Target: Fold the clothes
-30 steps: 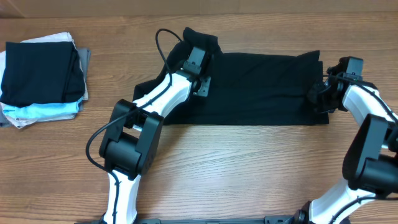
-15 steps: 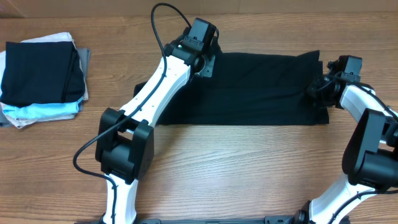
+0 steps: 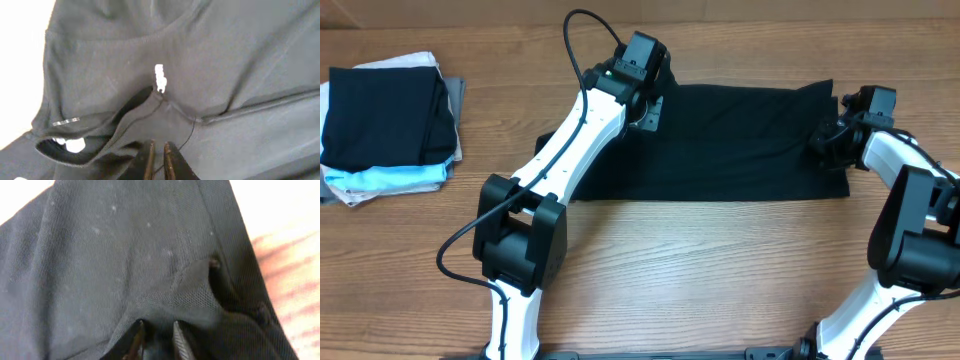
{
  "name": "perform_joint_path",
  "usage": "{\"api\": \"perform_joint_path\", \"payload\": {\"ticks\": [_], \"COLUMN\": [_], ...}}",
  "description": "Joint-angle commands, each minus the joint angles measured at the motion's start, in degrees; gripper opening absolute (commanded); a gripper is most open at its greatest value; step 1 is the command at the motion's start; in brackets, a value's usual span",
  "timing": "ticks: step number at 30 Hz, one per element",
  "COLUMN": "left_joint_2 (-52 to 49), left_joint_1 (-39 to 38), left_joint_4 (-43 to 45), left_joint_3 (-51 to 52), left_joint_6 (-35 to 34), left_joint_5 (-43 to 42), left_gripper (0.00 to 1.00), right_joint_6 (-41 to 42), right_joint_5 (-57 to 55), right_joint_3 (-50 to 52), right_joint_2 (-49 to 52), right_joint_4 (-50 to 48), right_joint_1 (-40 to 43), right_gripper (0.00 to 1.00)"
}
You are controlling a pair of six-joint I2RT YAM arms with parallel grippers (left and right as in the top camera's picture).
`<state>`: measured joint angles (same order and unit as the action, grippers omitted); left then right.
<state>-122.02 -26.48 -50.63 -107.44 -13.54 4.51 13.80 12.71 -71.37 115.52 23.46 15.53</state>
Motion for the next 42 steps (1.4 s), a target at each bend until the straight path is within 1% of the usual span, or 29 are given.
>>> {"api": "perform_joint_path", "payload": {"ticks": [1,3,6,8,11,14,17,18,19,25,30,34,38,39,40,42], "left_joint_2": [1.51,1.51,1.49,1.49,1.22,1.11,0.44,0.04,-0.50,-5.51,-13.09,-17.55,-20.35,-20.96,-21.14,-21.66], "left_joint_1": [0.83,1.07,2.16,3.61,7.02,10.21,12.55,13.03,13.35,13.51,12.57,12.41,12.44,12.44,12.44,12.44], "left_joint_4": [0.33,0.31,0.61,2.86,6.03,8.20,11.39,12.96,14.56,21.77,27.04,29.59,31.87,32.63,33.18,35.15], "left_joint_3": [-7.06,-9.73,-12.52,-12.74,-12.74,-12.76,-12.76,-12.74,-12.74,-12.74,-12.74,-12.81,-12.85,-12.85,-12.85,-12.85], "left_joint_6": [1.11,3.78,7.63,7.98,7.96,6.19,5.40,5.49,5.46,2.36,0.57,-1.40,-1.11,-0.61,-0.33,0.52], "left_joint_5": [-0.50,-0.50,-0.98,-2.08,-6.97,-10.23,-13.00,-14.21,-14.99,-15.52,-21.16,-21.09,-21.07,-21.07,-21.03,-20.79], "left_gripper": [0.19,0.28,0.43,0.48,0.51,0.53,0.54,0.57,0.59,0.58,0.58,0.57,0.57,0.53,0.52,0.55], "right_joint_6": [0.17,0.17,0.17,0.15,-0.17,-0.31,-0.28,-0.33,-0.52,-0.96,-4.87,-6.84,-6.82,-6.82,-6.82,-6.82], "right_joint_5": [0.61,0.63,0.63,0.66,0.63,0.66,0.61,0.61,0.59,-3.54,-3.69,-3.76,-7.54,-8.41,-8.87,-8.83], "right_joint_3": [-3.06,-5.11,-7.98,-9.62,-13.29,-16.63,-20.20,-20.98,-21.44,-21.44,-21.44,-21.44,-21.44,-21.44,-21.44,-21.44], "right_joint_2": [-5.11,-8.37,-12.24,-13.66,-13.81,-13.77,-13.73,-13.73,-13.73,-10.71,-3.50,3.45,9.14,9.99,10.69,11.52], "right_joint_4": [3.78,5.75,8.94,10.93,15.61,18.16,19.10,18.75,17.75,12.79,8.48,4.76,2.29,2.12,2.08,2.19], "right_joint_1": [-0.68,-0.68,-0.68,-0.68,-0.68,-0.68,-0.68,-0.68,-0.68,-0.81,-0.92,-0.90,-0.90,-0.90,-0.90,-0.90], "right_gripper": [0.30,0.38,0.41,0.41,0.44,0.47,0.55,0.58,0.59,0.59,0.60,0.61,0.61,0.61,0.61,0.61]}}
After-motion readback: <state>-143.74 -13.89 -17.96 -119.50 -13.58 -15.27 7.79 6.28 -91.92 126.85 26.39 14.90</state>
